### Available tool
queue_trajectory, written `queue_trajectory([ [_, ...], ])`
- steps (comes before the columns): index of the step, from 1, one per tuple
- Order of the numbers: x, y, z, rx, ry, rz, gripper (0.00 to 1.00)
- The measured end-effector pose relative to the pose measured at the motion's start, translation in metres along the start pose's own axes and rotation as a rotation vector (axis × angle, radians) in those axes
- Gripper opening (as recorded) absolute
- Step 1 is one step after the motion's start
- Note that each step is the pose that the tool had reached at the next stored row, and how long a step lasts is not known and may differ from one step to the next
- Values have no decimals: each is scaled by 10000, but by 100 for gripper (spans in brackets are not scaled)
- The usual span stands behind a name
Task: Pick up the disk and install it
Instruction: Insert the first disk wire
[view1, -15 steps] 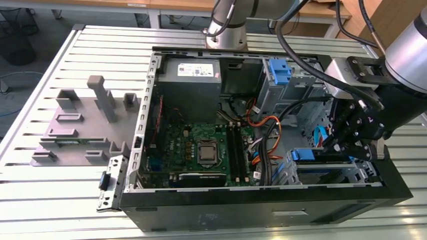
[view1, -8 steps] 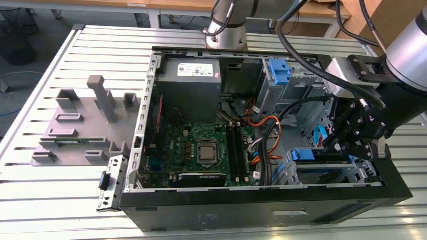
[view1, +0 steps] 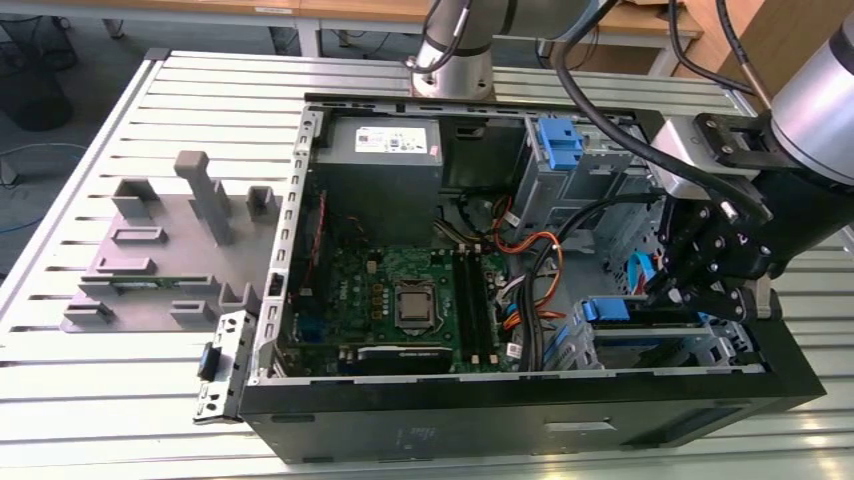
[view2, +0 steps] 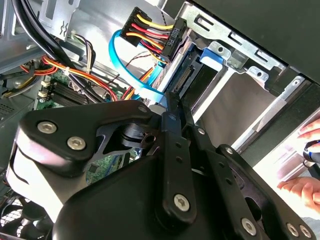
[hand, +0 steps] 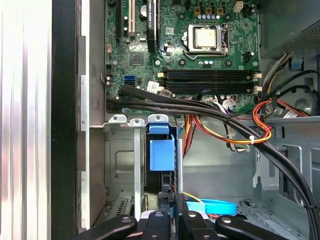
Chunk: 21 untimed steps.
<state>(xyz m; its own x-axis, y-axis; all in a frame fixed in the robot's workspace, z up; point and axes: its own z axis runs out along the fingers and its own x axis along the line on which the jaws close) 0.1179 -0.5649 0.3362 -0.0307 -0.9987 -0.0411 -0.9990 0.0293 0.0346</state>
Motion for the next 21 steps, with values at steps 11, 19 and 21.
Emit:
queue_trajectory([
  [11,1,0,13,0,4,-1,16],
  [19,1,0,9,0,-3,-1,16],
  [21,0,0,1,3,-3,-2,16],
])
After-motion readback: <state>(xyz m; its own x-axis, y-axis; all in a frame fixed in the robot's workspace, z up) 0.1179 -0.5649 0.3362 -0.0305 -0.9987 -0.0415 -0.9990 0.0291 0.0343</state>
